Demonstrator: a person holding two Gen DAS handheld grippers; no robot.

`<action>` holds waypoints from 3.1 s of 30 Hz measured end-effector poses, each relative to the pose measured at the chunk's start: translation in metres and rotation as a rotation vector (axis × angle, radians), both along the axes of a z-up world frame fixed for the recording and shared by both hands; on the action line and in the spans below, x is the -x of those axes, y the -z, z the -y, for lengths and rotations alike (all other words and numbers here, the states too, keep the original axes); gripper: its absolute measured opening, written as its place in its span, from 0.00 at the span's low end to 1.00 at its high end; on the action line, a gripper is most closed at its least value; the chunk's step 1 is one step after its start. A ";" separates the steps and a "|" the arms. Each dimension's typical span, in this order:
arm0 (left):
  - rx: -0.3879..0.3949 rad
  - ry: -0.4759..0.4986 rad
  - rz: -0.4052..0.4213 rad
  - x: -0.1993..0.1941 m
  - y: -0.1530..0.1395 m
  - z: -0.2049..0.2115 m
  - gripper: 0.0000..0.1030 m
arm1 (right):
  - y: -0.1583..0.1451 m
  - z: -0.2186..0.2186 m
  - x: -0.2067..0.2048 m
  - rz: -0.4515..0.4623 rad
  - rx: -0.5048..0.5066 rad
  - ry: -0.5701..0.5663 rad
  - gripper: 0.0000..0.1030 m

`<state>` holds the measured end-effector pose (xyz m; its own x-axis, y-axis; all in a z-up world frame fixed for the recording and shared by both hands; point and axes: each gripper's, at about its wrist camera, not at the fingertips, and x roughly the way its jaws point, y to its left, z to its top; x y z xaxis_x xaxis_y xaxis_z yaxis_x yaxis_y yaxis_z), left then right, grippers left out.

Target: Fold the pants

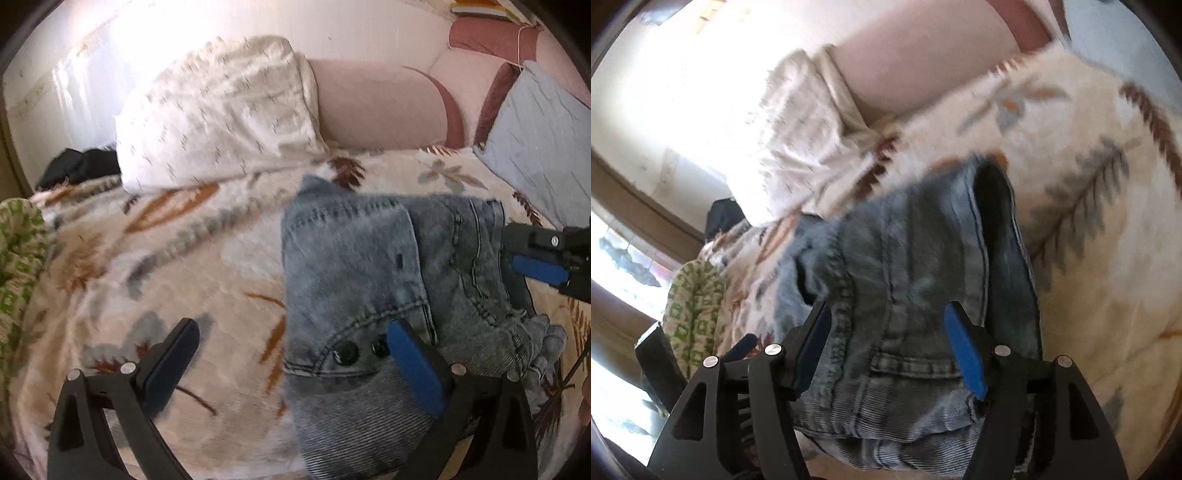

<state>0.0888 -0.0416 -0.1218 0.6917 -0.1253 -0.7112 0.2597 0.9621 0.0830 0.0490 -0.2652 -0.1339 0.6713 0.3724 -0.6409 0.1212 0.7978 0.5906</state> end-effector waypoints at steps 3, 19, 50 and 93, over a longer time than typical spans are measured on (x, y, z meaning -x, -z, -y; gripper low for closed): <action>0.014 -0.018 0.032 -0.001 -0.010 -0.006 1.00 | -0.016 -0.002 -0.002 0.067 0.050 0.014 0.63; 0.020 -0.053 -0.073 -0.025 0.025 -0.011 1.00 | 0.026 -0.002 -0.100 -0.118 0.167 -0.050 0.68; -0.163 0.016 -0.049 0.007 0.017 -0.019 1.00 | 0.013 -0.029 0.042 -0.157 0.234 -0.066 0.75; 0.051 -0.163 0.317 0.130 -0.103 -0.058 1.00 | -0.097 -0.075 0.202 0.503 0.441 0.204 0.87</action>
